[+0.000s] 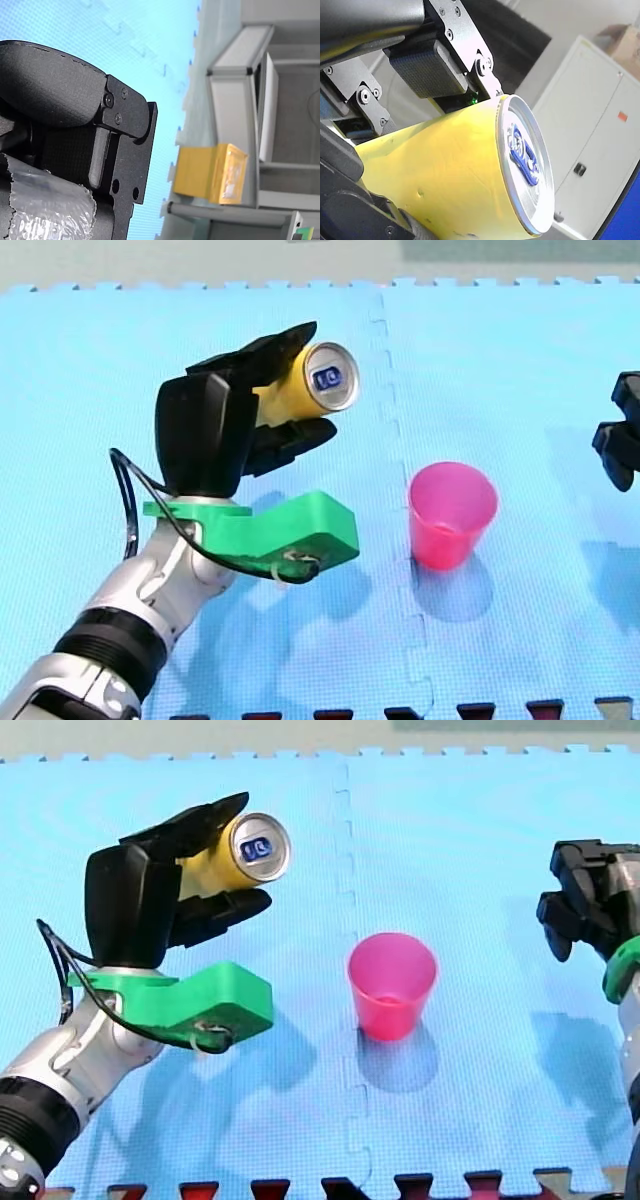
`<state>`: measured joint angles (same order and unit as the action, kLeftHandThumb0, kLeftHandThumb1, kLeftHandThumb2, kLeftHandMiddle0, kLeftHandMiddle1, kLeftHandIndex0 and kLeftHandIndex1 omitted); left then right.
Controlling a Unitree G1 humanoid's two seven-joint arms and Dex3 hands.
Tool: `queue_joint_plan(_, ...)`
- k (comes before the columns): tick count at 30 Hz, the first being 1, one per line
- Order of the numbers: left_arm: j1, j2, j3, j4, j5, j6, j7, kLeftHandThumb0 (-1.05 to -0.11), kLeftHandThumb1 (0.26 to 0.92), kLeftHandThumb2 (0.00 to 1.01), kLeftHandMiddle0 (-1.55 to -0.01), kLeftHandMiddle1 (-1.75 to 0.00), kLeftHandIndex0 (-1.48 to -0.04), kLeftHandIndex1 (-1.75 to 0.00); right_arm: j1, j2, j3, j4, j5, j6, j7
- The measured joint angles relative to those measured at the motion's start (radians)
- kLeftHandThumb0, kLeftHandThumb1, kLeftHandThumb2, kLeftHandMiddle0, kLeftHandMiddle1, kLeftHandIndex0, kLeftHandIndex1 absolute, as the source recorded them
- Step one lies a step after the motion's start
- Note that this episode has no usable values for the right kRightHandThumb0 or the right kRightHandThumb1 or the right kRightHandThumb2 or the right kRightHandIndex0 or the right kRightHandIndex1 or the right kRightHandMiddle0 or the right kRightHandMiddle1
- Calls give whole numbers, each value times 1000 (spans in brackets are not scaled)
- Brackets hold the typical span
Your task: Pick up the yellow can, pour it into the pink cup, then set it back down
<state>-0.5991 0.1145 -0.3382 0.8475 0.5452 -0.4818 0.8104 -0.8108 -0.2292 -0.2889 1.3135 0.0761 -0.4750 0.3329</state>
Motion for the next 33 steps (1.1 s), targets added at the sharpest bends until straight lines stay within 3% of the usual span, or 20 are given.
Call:
queue_joint_plan(7, 92, -8, 81, -88, -126, -31, -174, -384, 761, 2, -1311, -33, -1236, 0, 3, -1, -2, -2, 0, 0, 4)
queue_joint_plan(13, 144, -37, 137, -189, -206, 22, -312, -388, 770, 4, -1288, -14, -1232, 0, 3, -3, -9, -2, 7, 6, 16)
queue_joint_plan(21, 180, -65, 178, -248, -243, 56, -395, -399, 779, 3, -1320, -24, -1230, 0, 5, -3, -17, -2, 20, 6, 25)
queue_joint_plan(33, 229, -128, 255, -291, -384, 55, -533, -403, 784, 2, -1311, -15, -1222, 0, 6, -6, -24, -2, 28, 16, 33)
